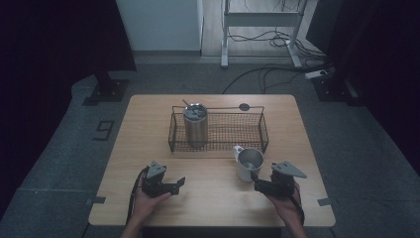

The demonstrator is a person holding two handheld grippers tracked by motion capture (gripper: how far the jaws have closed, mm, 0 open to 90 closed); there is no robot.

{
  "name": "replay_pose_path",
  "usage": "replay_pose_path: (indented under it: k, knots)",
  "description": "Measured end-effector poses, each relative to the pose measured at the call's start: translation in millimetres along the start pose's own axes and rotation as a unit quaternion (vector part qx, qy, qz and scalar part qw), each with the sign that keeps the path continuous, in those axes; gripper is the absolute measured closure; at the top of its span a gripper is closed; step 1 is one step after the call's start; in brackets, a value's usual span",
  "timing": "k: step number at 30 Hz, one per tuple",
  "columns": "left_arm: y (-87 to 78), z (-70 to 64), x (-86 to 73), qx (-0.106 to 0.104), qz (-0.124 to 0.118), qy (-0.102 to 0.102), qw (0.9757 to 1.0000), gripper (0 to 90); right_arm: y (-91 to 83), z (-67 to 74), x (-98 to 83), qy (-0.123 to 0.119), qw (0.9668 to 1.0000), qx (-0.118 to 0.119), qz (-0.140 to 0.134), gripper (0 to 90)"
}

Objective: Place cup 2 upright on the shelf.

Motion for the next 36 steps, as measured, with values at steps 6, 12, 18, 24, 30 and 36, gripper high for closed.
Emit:
replay_pose_path:
  k: [6, 12, 18, 24, 30, 36]
  knots:
    - [-0.6, 1.1, -0.3, -0.002, -0.003, -0.007, 1.0000, 9.2, 10.0, 7.1, 6.5, -0.008, 1.0000, 0.001, 0.005, 4.4]
    - [-0.5, 1.6, -0.8, -0.005, -0.003, -0.010, 0.9999, 9.3, 16.2, 11.8, 9.0, -0.013, 0.9998, 0.007, 0.010, 2.3]
    - [0.8, 0.2, -2.0, -0.007, 0.001, -0.010, 0.9999, 9.3, 24.0, 11.8, 9.2, -0.010, 0.9998, 0.007, 0.016, 0.0]
    - [2.8, 0.4, -3.7, -0.007, 0.004, -0.010, 0.9999, 9.3, 30.9, 11.3, 9.3, -0.013, 0.9997, 0.010, 0.017, 0.0]
    - [2.6, 0.7, -3.3, -0.006, 0.001, -0.012, 0.9999, 10.6, 38.4, 12.3, 9.8, -0.017, 0.9996, 0.014, 0.019, 0.0]
    - [3.5, -0.1, -4.1, -0.007, 0.002, -0.013, 0.9999, 10.7, 46.4, 14.8, 10.6, -0.020, 0.9995, 0.014, 0.021, 0.0]
Point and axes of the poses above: each handheld gripper's, and its own axes: y roughly forward along the jaws, x roughly out of its top, z roughly to its left, the point moved 8 cm from there along y, roughly forward along the jaws, and after that the axes turned 1 degree about -x, right-handed, at the moved point
